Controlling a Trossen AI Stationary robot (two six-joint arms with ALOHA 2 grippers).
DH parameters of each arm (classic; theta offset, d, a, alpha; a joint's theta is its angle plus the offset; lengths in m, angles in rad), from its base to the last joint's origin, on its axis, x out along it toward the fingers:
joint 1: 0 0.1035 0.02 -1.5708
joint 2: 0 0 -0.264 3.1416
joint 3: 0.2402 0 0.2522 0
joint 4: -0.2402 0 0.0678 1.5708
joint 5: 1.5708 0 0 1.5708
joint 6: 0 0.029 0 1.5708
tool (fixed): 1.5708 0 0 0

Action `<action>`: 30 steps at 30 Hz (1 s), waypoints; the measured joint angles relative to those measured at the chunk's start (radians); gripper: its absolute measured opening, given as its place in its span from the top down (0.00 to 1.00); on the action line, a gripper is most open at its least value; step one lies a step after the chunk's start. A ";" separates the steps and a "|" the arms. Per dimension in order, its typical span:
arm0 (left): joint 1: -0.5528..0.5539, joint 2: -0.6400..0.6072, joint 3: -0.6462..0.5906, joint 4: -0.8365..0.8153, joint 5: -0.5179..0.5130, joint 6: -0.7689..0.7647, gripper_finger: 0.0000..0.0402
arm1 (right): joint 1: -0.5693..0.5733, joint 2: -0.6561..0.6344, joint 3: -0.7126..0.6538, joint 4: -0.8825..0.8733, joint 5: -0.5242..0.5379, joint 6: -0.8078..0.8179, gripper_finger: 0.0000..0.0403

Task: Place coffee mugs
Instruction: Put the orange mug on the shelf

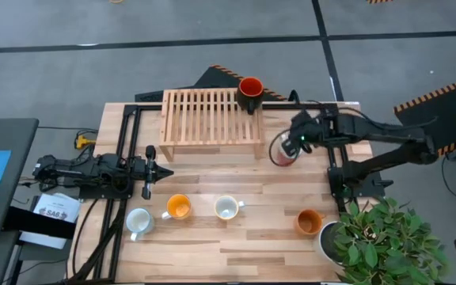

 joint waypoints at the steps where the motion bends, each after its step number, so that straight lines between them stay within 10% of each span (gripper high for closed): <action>1: 0.000 0.000 0.000 0.000 0.000 0.000 1.00 | 0.002 -0.009 -0.032 -0.001 -0.020 0.021 0.49; 30: 0.000 0.000 0.000 0.000 0.000 0.000 1.00 | -0.110 0.260 -0.251 0.033 -0.029 0.250 0.50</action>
